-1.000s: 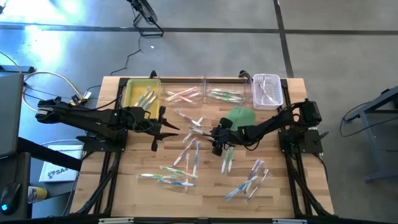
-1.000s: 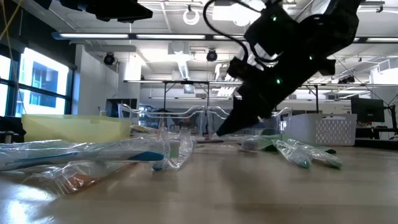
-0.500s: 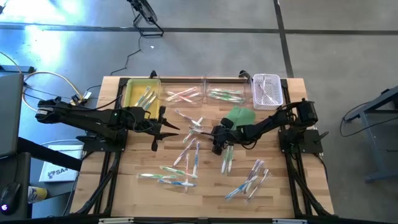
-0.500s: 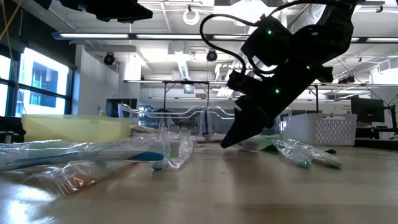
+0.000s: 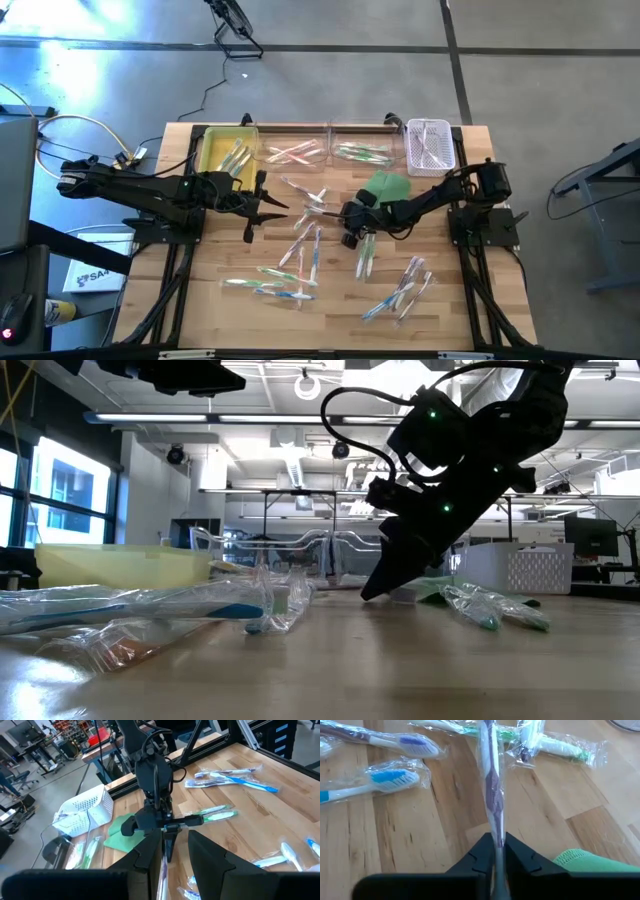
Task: Pick & Place Toothbrushes
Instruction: Put the purple toothbrush into the white bin
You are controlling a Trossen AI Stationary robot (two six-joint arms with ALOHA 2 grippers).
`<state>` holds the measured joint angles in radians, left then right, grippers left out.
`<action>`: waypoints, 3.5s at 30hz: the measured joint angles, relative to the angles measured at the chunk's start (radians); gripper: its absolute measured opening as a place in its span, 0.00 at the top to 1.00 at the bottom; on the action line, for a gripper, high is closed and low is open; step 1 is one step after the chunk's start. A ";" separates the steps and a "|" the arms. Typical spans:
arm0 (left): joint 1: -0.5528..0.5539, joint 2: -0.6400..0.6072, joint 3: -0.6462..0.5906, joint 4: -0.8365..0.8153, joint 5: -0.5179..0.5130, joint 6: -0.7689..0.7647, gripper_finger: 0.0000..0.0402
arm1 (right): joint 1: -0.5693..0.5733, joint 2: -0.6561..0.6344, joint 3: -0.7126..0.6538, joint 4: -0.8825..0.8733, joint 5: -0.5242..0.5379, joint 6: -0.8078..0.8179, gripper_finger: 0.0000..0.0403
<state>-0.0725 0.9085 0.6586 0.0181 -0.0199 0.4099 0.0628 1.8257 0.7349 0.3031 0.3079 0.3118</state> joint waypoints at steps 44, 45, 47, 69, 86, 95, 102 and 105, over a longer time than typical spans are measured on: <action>0.193 0.000 -0.001 0.081 0.012 -0.108 0.77 | 0.108 -0.393 0.000 -0.120 0.189 -0.178 0.98; 0.206 0.000 -0.001 0.095 0.020 -0.108 0.77 | 0.108 -0.393 0.000 -0.103 0.189 -0.178 0.98; 0.226 0.000 -0.001 0.118 0.032 -0.109 0.77 | 0.108 -0.393 0.000 -0.056 0.189 -0.181 0.98; 0.248 0.043 0.001 0.207 0.043 -0.067 0.77 | 0.108 -0.393 0.000 0.089 0.244 -0.271 0.98; 0.249 0.110 0.001 0.228 0.054 0.013 0.74 | 0.074 -0.392 0.000 0.145 0.300 -0.351 0.98; 0.249 0.146 0.000 0.393 0.054 -0.050 0.50 | 0.066 -0.392 0.000 0.199 0.297 -0.392 0.98; 0.249 0.222 0.000 0.447 0.056 -0.170 0.47 | 0.067 -0.392 0.000 0.214 0.296 -0.418 0.98; 0.249 0.253 0.000 0.495 0.057 -0.224 0.47 | 0.072 -0.392 0.000 0.229 0.295 -0.426 0.98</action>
<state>0.1761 1.1614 0.6582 0.5132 0.0374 0.1859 0.1350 1.4334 0.7345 0.5326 0.6026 -0.1138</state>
